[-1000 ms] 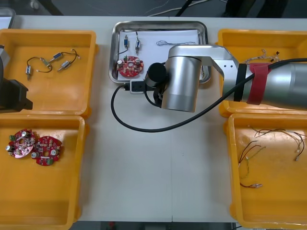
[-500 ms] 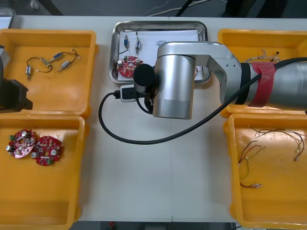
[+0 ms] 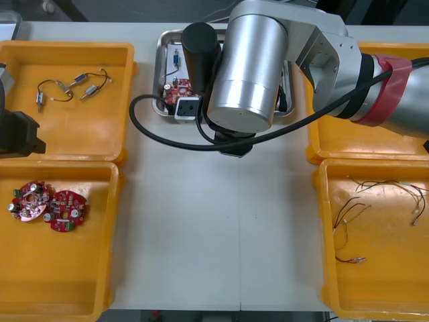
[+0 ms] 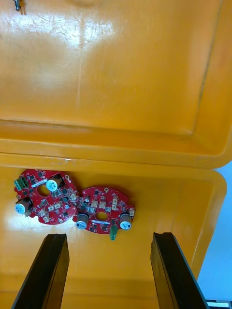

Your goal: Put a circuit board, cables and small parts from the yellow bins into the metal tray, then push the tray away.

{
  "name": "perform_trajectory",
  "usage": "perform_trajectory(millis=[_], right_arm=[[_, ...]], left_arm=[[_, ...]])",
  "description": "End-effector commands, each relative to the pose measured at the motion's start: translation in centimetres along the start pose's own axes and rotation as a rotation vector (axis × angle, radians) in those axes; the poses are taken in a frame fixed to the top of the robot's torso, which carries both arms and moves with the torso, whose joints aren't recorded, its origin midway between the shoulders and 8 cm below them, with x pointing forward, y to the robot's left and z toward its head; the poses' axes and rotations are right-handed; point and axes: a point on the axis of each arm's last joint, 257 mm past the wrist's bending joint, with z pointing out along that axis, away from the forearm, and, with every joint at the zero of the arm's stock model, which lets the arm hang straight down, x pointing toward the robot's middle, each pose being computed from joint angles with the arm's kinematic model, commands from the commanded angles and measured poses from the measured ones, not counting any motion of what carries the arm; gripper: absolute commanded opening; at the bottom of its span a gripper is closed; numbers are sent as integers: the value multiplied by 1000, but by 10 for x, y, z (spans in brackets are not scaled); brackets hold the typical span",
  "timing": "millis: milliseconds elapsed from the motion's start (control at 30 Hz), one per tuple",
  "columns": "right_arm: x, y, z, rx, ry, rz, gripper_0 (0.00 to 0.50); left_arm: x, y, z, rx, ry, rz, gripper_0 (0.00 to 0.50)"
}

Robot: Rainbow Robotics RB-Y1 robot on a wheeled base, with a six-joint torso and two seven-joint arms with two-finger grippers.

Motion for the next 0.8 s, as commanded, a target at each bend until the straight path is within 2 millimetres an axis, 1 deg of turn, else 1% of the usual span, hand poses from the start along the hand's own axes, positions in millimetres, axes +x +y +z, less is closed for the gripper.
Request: perform_trajectory(millis=[33, 100, 300, 367, 400, 467, 500, 600, 633, 700, 800], right_arm=[[4, -23, -36, 19, -29, 140, 500], [8, -21, -40, -10, -33, 200, 500], [39, -30, -54, -44, -17, 382, 500], [55, -32, -57, -51, 5, 444, 500], [59, -32, -58, -55, 11, 461, 500], [77, -35, -62, -54, 36, 526, 500], [82, -35, -63, -54, 42, 542, 500], [108, -36, -69, -56, 72, 635, 500], [113, -37, -70, -53, 78, 652, 500], [125, -36, -73, -61, 84, 696, 500], [149, -35, -77, -83, 98, 790, 500]], left_arm=[[-4, 14, -13, -36, -27, 25, 500], [-4, 14, -13, -36, -27, 25, 500], [-4, 14, -13, -36, -27, 25, 500], [-4, 14, -13, -36, -27, 25, 500], [-4, 14, -13, -36, -27, 25, 500], [-4, 14, -13, -36, -27, 25, 500], [-4, 14, -13, -36, -27, 25, 500], [-4, 14, -13, -36, -27, 25, 500], [-4, 14, -13, -36, -27, 25, 500], [-4, 14, -13, -36, -27, 25, 500], [-4, 14, -13, -36, -27, 25, 500]])
